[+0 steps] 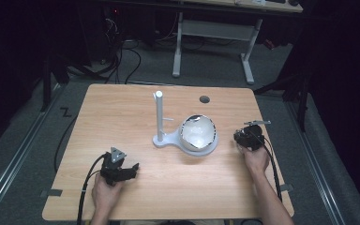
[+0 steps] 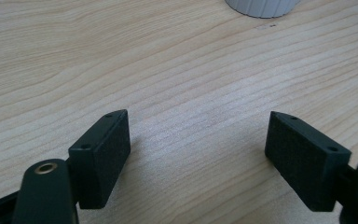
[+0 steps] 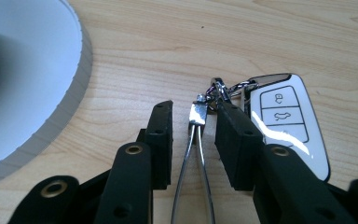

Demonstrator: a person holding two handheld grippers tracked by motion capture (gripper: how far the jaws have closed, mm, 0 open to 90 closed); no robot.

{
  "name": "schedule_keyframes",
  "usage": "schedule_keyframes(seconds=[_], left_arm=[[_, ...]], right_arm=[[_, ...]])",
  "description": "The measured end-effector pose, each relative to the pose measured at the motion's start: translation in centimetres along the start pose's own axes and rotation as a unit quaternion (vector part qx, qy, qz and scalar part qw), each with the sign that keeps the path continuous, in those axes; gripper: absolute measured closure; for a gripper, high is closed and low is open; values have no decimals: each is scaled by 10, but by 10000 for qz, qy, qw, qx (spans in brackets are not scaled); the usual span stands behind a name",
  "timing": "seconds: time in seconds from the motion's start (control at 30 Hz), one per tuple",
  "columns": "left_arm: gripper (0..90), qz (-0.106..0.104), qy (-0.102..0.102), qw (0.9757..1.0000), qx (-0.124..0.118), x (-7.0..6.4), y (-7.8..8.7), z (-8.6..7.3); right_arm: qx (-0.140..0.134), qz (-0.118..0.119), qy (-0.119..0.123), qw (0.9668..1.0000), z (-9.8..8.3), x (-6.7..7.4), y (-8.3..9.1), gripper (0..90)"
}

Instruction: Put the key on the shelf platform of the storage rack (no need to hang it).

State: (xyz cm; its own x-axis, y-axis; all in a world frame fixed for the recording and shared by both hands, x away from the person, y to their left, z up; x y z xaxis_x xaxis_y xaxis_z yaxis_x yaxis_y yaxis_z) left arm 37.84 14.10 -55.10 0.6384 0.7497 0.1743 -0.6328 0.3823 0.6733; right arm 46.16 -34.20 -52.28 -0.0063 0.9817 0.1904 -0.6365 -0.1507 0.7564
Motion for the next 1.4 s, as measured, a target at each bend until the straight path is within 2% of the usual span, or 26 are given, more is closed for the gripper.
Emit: schedule_keyframes(seconds=[0.13,0.17,0.4,0.6,0.83,1.23,1.4], left_arm=[[226,2,3,10000,-3,0,0,0],[225,7,7,10000,-1,0,0,0],[225,6,3,10000,1,0,0,0],[225,7,4,10000,0,0,0,0],[225,6,4,10000,1,0,0,0],[225,4,2,10000,2,0,0,0],[225,4,1,10000,1,0,0,0]], right_arm=[[-15,-20,-42,10000,1,-2,-3,677],[50,-10,-87,9999,0,-4,-5,682],[83,-65,-3,9999,-2,-2,-10,724],[48,-115,103,9999,-4,-1,-10,808],[15,-64,64,10000,-4,-1,-9,816],[-208,32,148,9997,0,0,10,819],[-369,147,182,9990,2,-1,22,820]])
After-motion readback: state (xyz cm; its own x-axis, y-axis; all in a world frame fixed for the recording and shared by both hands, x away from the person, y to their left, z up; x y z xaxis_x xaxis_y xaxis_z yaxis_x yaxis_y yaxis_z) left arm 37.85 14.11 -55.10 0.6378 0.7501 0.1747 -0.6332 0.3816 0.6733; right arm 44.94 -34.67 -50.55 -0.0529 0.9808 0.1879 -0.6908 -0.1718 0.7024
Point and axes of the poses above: each handheld gripper's, and its own axes: y roughly backward along the jaws, z roughly out of its top, x roughly to its left, the point moved 2 cm from there along -y, roughly forward along the jaws, and after that the axes turned 15 degrees about -y, right-handed, at the moved point
